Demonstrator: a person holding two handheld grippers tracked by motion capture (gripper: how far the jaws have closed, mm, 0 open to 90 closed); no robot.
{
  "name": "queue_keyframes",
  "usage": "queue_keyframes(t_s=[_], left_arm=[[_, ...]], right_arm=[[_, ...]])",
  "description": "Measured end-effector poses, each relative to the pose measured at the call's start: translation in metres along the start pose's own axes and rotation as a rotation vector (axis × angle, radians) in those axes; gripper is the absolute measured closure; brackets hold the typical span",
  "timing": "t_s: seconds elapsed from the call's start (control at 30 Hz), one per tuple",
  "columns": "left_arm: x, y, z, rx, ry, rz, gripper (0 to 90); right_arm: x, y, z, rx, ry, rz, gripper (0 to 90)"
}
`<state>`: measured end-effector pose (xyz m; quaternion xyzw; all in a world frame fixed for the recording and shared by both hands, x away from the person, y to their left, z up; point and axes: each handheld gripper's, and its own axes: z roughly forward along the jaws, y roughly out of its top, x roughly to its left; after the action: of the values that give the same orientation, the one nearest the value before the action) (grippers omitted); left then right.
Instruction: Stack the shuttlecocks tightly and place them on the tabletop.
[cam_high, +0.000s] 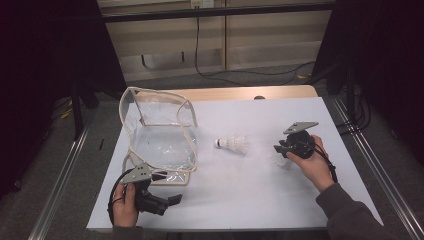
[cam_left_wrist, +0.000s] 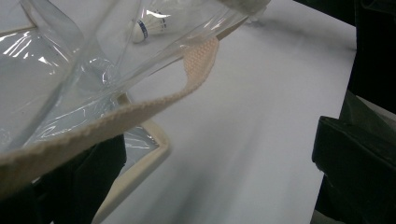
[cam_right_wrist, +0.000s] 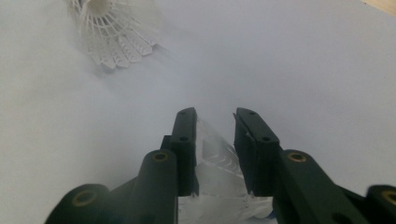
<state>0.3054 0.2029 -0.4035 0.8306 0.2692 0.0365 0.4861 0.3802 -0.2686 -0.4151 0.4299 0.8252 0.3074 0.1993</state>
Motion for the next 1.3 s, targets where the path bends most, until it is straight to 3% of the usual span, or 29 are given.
queue_keyframes(t_s=[0.17,0.37,0.6,0.7,0.93,1.3], left_arm=[[0.0,0.0,0.0,-0.001,0.001,-0.001,3.1],[0.0,0.0,0.0,-0.001,0.001,-0.004,3.0],[-0.001,0.0,0.0,-0.002,0.001,-0.004,2.9],[0.0,0.0,0.0,-0.002,0.002,0.003,3.0],[0.0,0.0,0.0,-0.002,0.001,-0.001,2.9],[0.0,0.0,0.0,-0.001,0.003,-0.001,3.0]], right_arm=[[0.0,0.001,-0.003,-0.003,-0.019,-0.027,81.6],[0.0,0.003,-0.009,-0.031,-0.012,-0.028,87.3],[0.007,0.009,-0.011,-0.062,0.041,-0.023,88.1],[0.011,0.012,-0.01,-0.083,0.091,-0.007,88.1],[0.018,0.016,-0.007,-0.109,0.137,-0.001,88.0],[0.011,0.008,-0.003,-0.116,0.149,0.04,86.9]])
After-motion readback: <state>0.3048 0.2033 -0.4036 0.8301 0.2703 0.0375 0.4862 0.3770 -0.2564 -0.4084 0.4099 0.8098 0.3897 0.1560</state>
